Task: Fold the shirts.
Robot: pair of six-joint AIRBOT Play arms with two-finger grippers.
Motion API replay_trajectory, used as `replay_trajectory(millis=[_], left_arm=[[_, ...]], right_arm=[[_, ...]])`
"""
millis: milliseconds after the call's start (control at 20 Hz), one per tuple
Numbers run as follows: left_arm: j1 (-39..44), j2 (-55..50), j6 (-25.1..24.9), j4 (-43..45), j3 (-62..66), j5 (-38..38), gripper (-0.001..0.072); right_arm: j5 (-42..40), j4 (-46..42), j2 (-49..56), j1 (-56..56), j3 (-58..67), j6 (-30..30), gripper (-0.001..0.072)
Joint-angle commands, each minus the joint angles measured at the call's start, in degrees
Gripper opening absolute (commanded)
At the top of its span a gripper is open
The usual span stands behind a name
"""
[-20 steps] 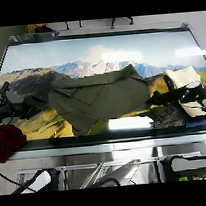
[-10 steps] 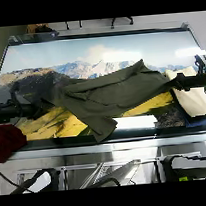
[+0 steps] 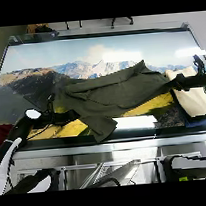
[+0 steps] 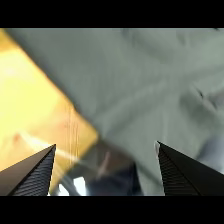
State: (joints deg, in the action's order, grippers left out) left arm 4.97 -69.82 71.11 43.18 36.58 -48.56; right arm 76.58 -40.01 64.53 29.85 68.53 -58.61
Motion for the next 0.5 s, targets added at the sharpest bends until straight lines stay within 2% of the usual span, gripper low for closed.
replay_trajectory(millis=[0, 50, 150, 350, 400, 450], left_arm=[[5.0, -3.8, 1.6, 0.1, 1.9, 8.1, 0.0694], [6.1, -6.3, 1.8, 0.1, 4.1, 7.0, 0.0685], [8.1, -10.8, 1.9, 0.2, 8.1, 4.7, 0.0471], [8.6, -16.7, 1.9, 0.4, 13.8, -2.6, 0.0474], [8.2, -17.0, 1.9, 0.4, 14.5, -3.6, 0.0417], [8.0, -16.8, 1.8, 0.8, 14.9, -4.0, 0.0164]], right_arm=[[0.6, 0.0, 0.0, 0.0, 0.0, 0.4, 0.0015], [0.6, 0.0, 0.0, 0.0, 0.0, 0.4, 0.0015], [0.6, 0.0, 0.0, 0.0, 0.0, 1.3, 0.0015], [0.6, 0.0, 0.0, 0.0, 0.0, 1.5, 0.0015], [0.6, 0.1, 0.0, 0.0, 0.0, 1.5, 0.0015], [0.6, 0.1, 0.0, 0.0, 0.0, 1.6, 0.0015]])
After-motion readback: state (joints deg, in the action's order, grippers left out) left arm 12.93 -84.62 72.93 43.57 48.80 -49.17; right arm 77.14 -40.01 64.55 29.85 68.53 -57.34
